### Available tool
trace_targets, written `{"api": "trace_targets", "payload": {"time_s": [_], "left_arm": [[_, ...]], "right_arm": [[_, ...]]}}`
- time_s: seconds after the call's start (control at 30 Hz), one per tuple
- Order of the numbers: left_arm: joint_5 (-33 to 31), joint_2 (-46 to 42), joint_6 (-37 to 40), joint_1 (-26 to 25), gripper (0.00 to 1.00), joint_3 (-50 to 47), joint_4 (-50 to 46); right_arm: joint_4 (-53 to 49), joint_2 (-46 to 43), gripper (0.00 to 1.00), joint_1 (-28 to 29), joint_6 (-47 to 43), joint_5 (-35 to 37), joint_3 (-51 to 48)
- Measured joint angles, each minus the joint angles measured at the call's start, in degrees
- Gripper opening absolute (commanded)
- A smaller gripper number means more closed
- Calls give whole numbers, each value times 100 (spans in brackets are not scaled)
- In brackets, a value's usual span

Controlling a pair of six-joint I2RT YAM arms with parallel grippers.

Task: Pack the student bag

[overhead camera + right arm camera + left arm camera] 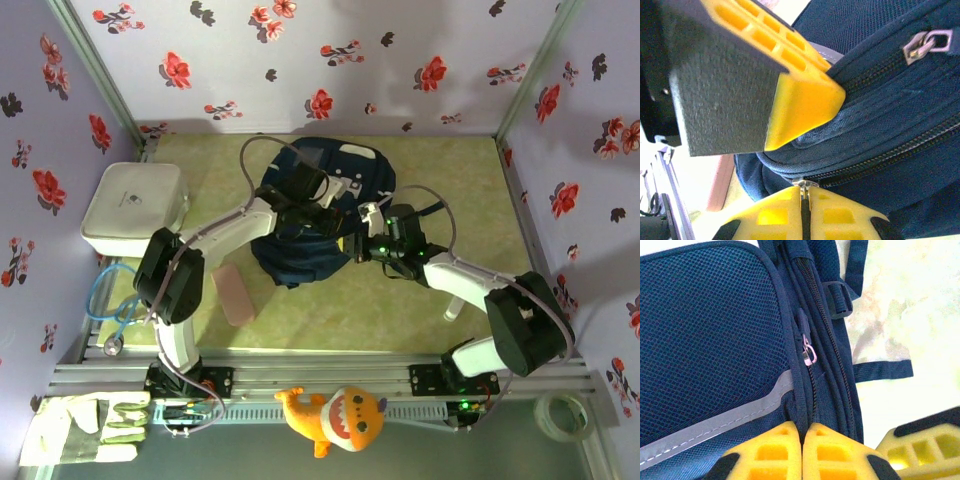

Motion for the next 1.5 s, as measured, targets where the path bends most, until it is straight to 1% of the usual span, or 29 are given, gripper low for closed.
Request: {"api": "trace_targets", "payload": {"time_s": [0.17,0.23,0.3,0.33,0.4,0.47,0.57,0.63,0.73,0.87,1.1,1.4,1.5], "left_arm": [[273,210,-337,33,0,179,42],[345,258,-463,39,0,225,94],[396,267,-590,61,0,227,170],[415,269,-649,83,0,227,214],[474,267,-752,109,0,216,350],[540,267,-817,144,0,155,577],[599,267,-855,181,0,48,765],[636,249,-855,186,0,-35,855],[638,131,-848,190,0,-236,1025],[629,-122,-822,225,0,-487,1196],[575,-516,-710,273,0,-767,1292],[575,-603,-619,271,0,-815,1311],[579,-614,-595,271,0,-866,1346]], "right_arm": [[385,20,2,264,175,267,-168],[483,68,5,389,205,376,-168],[557,87,12,455,258,496,-190],[595,74,18,468,273,560,-219],[627,-35,27,470,365,686,-321],[629,-334,40,433,472,817,-507],[584,-885,51,267,721,1023,-721],[542,-1163,55,92,925,1156,-765],[490,-1401,59,-177,1338,1279,-767],[431,-1438,64,-448,2035,1303,-763],[240,-1300,71,-566,3198,1309,-411],[372,-393,73,-575,4339,1126,341],[444,-72,70,-575,4588,1040,468]]}}
